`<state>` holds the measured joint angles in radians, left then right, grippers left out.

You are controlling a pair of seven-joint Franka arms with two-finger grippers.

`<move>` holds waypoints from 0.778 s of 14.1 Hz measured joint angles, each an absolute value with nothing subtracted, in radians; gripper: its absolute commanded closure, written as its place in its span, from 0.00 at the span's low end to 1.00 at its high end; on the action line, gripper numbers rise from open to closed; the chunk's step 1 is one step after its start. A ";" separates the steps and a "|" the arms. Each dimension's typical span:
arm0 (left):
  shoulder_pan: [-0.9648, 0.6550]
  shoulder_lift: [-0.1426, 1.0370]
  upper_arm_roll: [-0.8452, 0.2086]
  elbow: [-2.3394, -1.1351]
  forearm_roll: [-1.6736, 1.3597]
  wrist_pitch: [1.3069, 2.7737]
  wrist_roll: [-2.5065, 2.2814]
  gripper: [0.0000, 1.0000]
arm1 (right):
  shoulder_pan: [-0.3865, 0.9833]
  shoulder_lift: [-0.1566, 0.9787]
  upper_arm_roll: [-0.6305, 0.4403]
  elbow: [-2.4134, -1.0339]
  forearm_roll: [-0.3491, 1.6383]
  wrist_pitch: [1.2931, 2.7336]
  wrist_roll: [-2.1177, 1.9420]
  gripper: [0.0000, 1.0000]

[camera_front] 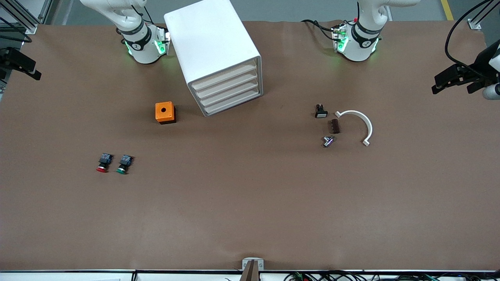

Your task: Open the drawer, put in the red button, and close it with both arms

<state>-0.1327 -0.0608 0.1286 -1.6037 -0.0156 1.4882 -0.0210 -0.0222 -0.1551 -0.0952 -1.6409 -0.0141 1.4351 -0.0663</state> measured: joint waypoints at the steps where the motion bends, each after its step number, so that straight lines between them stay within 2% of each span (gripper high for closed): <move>1: -0.133 -0.061 0.129 -1.604 -0.016 1.487 -0.021 0.00 | -0.022 -0.155 -0.095 -1.641 -0.014 1.436 -0.066 0.00; 8: -0.132 -0.059 0.129 -1.614 -0.016 1.429 -0.061 0.00 | -0.022 -0.155 -0.095 -1.641 -0.014 1.442 -0.066 0.00; 11: -0.136 -0.017 0.128 -1.630 -0.016 1.419 -0.080 0.00 | -0.022 -0.155 -0.095 -1.641 -0.014 1.446 -0.067 0.00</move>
<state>-0.1364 -0.0167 0.1278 -1.6301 -0.0155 1.4193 -0.0796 -0.0220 -0.1551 -0.0947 -1.6409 -0.0143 1.4465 -0.0667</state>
